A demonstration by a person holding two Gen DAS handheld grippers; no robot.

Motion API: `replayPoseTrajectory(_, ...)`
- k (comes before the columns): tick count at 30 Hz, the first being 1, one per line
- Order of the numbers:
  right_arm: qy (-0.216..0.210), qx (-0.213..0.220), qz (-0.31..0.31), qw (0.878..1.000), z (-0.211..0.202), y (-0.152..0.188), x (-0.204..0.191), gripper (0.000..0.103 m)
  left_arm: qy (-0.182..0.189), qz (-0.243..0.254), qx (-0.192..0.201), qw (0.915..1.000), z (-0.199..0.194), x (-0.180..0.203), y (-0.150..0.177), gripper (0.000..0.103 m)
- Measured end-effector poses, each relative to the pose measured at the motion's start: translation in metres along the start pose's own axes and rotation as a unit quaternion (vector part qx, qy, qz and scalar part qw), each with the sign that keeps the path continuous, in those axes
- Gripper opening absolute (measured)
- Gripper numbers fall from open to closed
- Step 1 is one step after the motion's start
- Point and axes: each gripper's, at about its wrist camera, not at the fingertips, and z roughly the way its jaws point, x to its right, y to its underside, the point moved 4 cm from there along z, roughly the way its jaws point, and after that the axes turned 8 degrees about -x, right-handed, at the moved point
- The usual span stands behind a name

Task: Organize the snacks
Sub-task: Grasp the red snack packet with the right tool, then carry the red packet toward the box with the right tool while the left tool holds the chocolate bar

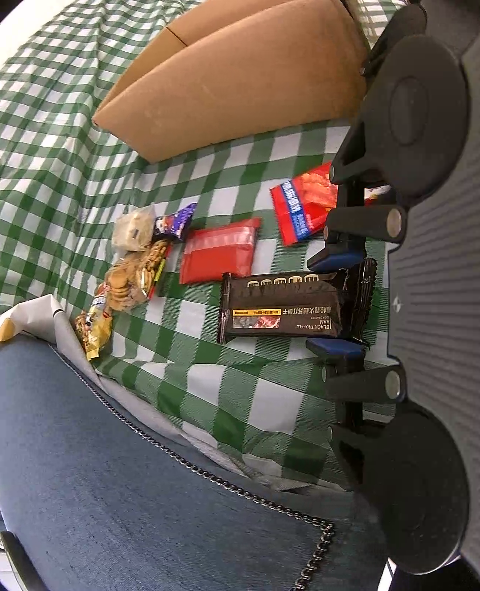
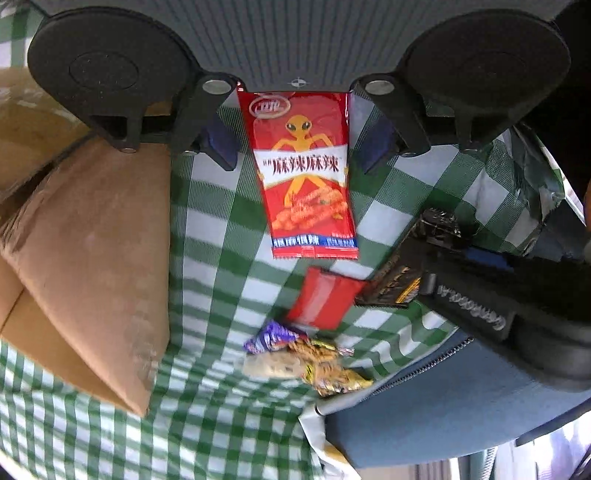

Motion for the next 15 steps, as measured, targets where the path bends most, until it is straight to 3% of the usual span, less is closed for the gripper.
replayPoseTrajectory(1,-0.005,-0.001,0.006,1.0,0.0,-0.001,0.002,0.055,-0.003,0.001,-0.002,1.0,0.001,0.001,0.001,0.043)
replayPoseTrajectory(2,-0.006,0.0,0.01,1.0,-0.002,-0.002,0.003,0.052,-0.006,0.002,-0.003,1.0,0.002,0.001,0.001,0.043)
replayPoseTrajectory(15,-0.01,-0.006,0.034,0.999,-0.018,0.01,0.009,0.052,-0.047,0.037,0.002,0.9982,0.014,0.012,0.004,0.046)
